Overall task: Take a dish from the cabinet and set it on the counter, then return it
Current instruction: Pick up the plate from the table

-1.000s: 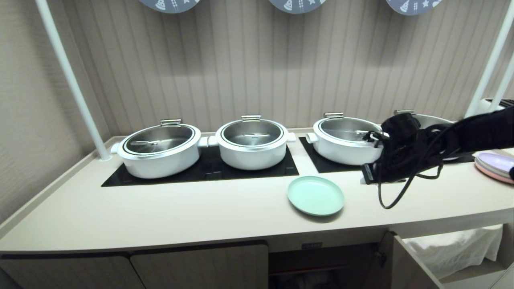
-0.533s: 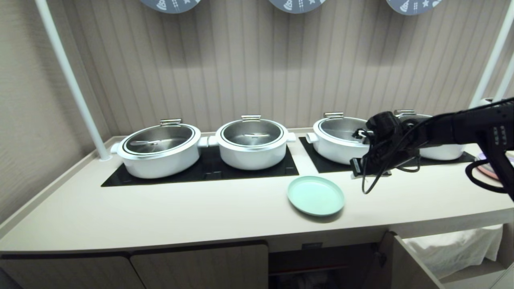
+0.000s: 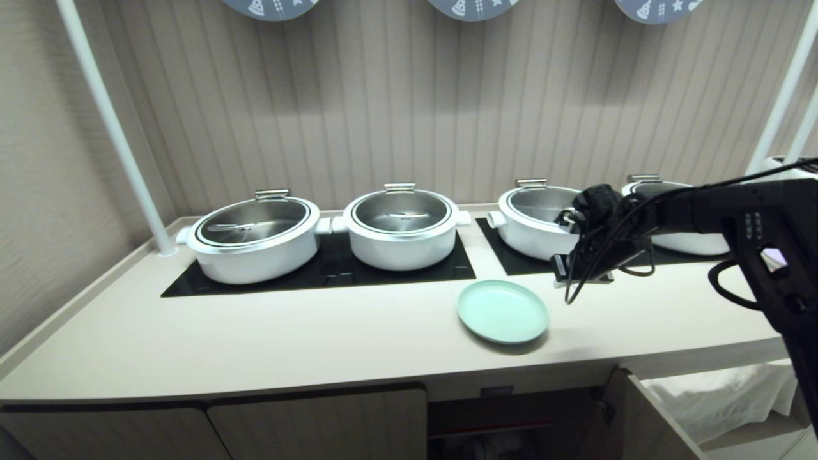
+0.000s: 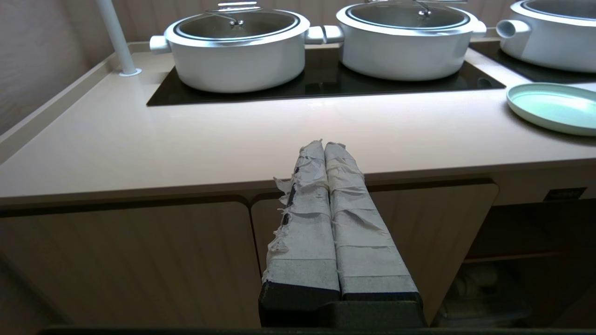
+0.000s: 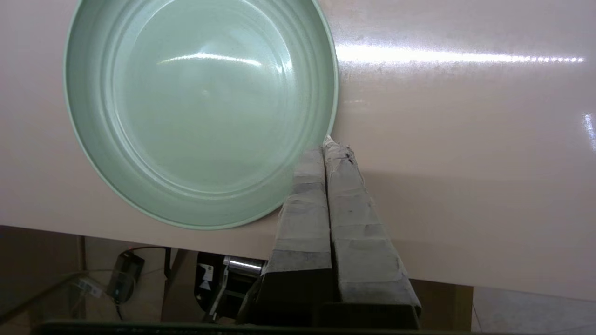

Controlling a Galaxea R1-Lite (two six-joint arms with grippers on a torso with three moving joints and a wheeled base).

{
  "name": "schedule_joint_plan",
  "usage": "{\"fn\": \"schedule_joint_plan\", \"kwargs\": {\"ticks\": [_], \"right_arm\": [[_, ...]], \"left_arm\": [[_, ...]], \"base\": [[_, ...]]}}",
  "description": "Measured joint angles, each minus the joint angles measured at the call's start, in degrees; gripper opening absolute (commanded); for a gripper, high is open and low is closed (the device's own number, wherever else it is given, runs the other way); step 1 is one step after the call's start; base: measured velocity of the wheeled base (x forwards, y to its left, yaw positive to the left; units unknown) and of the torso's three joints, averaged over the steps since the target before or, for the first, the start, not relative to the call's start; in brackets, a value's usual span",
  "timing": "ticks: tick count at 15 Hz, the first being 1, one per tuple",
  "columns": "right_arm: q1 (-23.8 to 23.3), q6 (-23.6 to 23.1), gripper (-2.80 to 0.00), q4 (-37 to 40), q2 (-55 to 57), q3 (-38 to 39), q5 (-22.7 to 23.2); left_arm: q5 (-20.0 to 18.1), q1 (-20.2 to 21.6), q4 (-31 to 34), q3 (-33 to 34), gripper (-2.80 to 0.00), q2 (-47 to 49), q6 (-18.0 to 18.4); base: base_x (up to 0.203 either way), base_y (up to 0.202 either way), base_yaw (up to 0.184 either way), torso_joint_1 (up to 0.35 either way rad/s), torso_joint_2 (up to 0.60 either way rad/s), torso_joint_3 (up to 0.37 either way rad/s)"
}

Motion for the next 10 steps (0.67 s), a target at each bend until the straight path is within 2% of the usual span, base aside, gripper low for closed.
{"fn": "schedule_joint_plan", "kwargs": {"ticks": [1,10], "right_arm": [[0.0,-0.1,0.0,0.2,0.5,-0.5,0.0],[0.4,-0.1,0.0,-0.5,3.5,-1.4,-1.3]], "left_arm": [[0.0,0.0,0.0,0.0,-2.8,0.0,0.0],[0.0,0.0,0.0,0.0,-2.8,0.0,0.0]], "base": [[0.0,0.0,0.0,0.0,0.0,0.0],[0.0,0.0,0.0,0.0,0.0,0.0]]}}
